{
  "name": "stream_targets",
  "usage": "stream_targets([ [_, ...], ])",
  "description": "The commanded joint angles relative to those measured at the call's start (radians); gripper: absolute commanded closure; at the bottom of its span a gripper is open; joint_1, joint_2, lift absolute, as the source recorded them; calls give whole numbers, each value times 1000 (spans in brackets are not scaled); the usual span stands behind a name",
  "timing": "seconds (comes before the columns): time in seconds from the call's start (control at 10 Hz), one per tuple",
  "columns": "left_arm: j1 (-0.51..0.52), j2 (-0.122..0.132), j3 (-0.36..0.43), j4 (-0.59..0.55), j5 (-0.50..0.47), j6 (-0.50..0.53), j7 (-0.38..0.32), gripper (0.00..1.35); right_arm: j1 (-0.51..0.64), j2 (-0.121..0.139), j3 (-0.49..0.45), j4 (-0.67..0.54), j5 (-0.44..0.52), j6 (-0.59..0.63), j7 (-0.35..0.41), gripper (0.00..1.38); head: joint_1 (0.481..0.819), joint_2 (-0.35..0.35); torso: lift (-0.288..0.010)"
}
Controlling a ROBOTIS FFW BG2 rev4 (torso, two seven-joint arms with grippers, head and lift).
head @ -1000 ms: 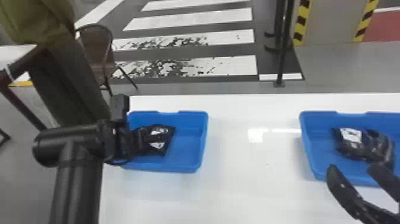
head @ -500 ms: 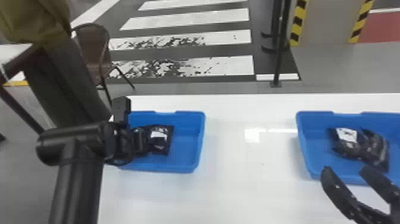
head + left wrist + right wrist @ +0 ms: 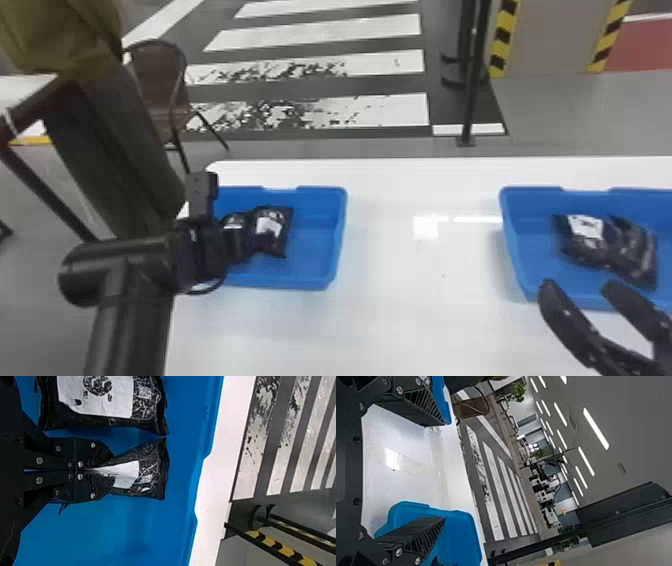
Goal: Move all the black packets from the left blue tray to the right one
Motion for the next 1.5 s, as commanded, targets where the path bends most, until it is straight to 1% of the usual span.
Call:
stream_targets([
  [0.0,100,-5,15,-172,44,-17,-9,1213,-26,-2,3,-1,0,15,14,179,695,201,-140],
  [0.2,225,-13,15,-376,138,-48,-26,1213,-51,-3,19,-11,-4,30,38,185,695,193,-140],
  [0.3,266,-13,-7,-450,184,-73,-44,1213,-75,-3,27,-8,-4,55,60,185,695,180,-140],
  [0.4,296,-13,-33,-491,230,-95,-66,1213,-110,-6,37,7,-4,79,83,185,695,170,-140],
  [0.5,323,-13,-61,-533,268,-112,-78,1213,-149,-9,47,26,-8,106,107,185,695,146,-140],
  [0.7,365,-28,-103,-572,319,-122,-85,1213,-240,-20,79,80,-42,146,150,185,695,99,-140],
  [0.8,370,-28,-137,-572,339,-122,-93,1213,-279,-32,115,100,-92,158,150,182,695,83,-140],
  [1.0,362,-16,-227,-572,379,-117,-96,1213,-340,-52,165,132,-170,187,150,180,695,64,-140],
  [1.2,345,-5,-295,-572,403,-117,-96,1213,-385,-61,199,166,-209,202,148,180,695,43,-140],
  [1.4,330,2,-338,-572,443,-120,-96,1213,-416,-68,205,208,-231,202,148,179,695,13,-140],
])
